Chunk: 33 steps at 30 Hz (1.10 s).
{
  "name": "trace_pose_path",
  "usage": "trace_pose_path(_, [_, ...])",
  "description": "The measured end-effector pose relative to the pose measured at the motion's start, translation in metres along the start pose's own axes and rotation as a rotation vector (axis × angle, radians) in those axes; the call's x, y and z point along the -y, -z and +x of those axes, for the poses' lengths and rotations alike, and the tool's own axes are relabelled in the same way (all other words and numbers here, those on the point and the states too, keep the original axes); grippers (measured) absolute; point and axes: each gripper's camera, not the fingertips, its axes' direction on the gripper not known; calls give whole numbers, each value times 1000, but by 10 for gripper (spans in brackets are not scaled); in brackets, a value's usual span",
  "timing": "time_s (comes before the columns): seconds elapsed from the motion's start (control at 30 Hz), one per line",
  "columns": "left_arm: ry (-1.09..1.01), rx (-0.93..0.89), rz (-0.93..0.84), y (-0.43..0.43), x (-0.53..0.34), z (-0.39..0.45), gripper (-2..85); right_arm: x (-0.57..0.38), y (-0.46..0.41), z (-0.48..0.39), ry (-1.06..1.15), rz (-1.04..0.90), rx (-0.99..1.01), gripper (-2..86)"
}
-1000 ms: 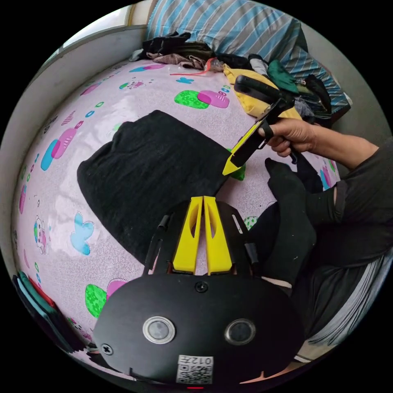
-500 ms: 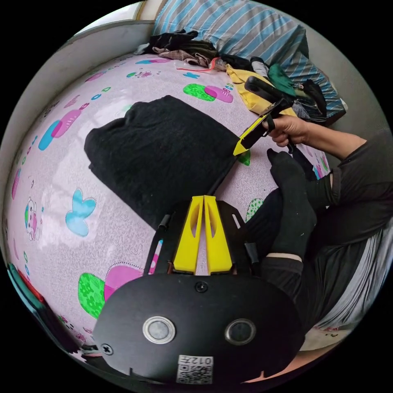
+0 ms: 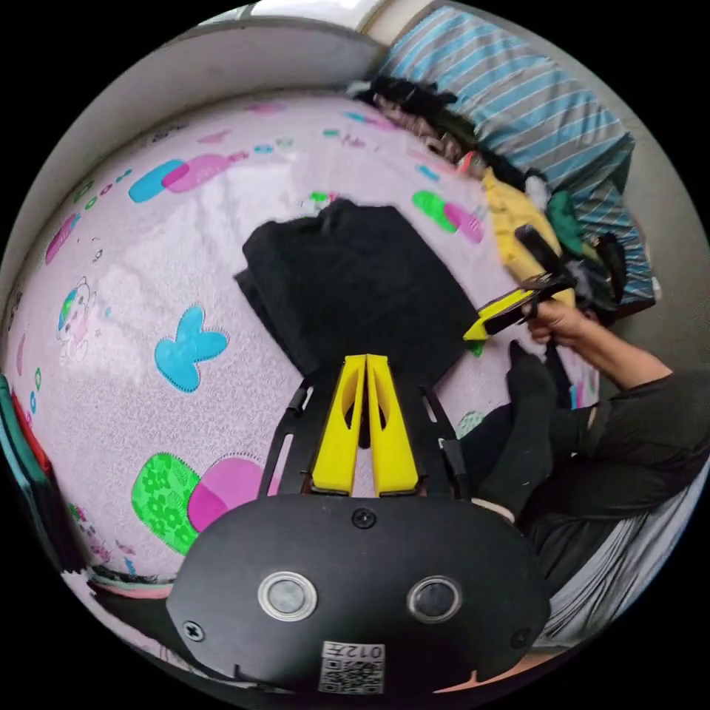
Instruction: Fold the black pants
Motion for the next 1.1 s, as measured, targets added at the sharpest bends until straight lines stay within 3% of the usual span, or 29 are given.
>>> trace_pose_path(0.07, [-7,31,-58,-11,-2,-9,1,-1,4,4,7,-22,6,75])
trace_pose_path(0.17, [63,-110,-57,-7,-7,-32,2,-5,12,10,19,-75,-1,75])
trace_pose_path(0.3, [-23,-151,-104,5,-5,-36,10,-11,20,19,8,-135,12,81])
trace_pose_path(0.4, [112,-236,6,33,-1,-82,34,-11,35,27,12,-179,65,94])
trace_pose_path(0.5, [336,-302,199,65,-2,-149,67,-8,77,37,5,-55,73,115])
trace_pose_path(0.63, [469,-421,194,62,14,-208,85,10,116,64,-85,152,186,135])
trace_pose_path(0.87, [458,-426,138,65,29,-235,75,55,123,79,-147,261,221,130])
trace_pose_path(1.0, [452,-466,212,78,17,-247,57,68,122,75,-130,288,216,31])
trace_pose_path(1.1, [354,-452,309,100,5,-240,49,68,125,57,-84,303,93,11])
